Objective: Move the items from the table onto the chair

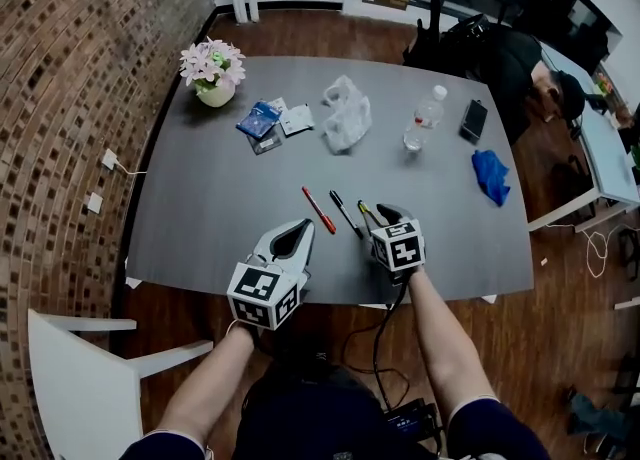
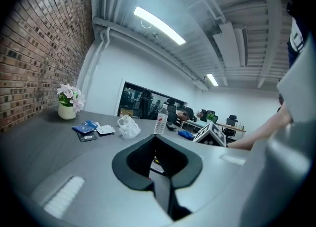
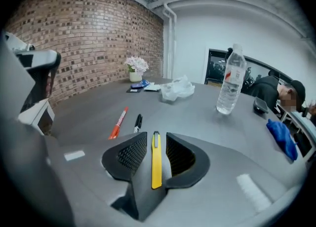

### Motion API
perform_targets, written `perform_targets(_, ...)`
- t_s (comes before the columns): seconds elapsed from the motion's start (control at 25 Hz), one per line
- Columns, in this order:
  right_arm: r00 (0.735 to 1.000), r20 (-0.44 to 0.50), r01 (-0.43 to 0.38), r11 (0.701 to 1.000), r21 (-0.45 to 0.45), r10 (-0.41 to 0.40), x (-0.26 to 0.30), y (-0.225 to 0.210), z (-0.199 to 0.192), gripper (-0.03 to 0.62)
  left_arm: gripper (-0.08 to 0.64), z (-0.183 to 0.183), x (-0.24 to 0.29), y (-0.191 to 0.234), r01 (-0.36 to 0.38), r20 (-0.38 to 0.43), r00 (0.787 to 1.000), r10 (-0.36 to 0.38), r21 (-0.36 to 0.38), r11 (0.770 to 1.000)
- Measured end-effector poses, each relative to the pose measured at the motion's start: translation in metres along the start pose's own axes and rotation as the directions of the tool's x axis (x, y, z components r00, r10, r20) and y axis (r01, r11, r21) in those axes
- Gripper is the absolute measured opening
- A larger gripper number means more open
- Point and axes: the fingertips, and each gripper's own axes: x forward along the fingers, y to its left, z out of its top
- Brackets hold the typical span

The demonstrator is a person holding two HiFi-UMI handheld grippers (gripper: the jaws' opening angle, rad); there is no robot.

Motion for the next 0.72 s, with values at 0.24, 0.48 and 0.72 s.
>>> perform_targets(0.24, 0.968, 0.249, 0.022, 0.999, -0.038, -0.012, -0.058, 0.024, 0.074, 0.1, 0.012, 0.029, -0.019, 0.004, -0.035, 0.066, 0.997, 0.034, 0.013, 0.999)
perform_targets(0.48, 0.882, 0.472, 0.048, 0.997, -0.056, -0.015, -0.127, 0.052, 0.133, 0.003, 0.012, 0.063, -0.048, -0.002, -0.063, 0.145, 0.988, 0.058, 0.034, 0.997)
perform_targets(0.72, 0.789, 0.614, 0.04, 0.999, -0.035, -0.01, -0.193, 0.079, 0.159, 0.003, 0.012, 0.094, -0.079, -0.014, -0.072, 0.209, 0.976, 0.055, 0.074, 0.995)
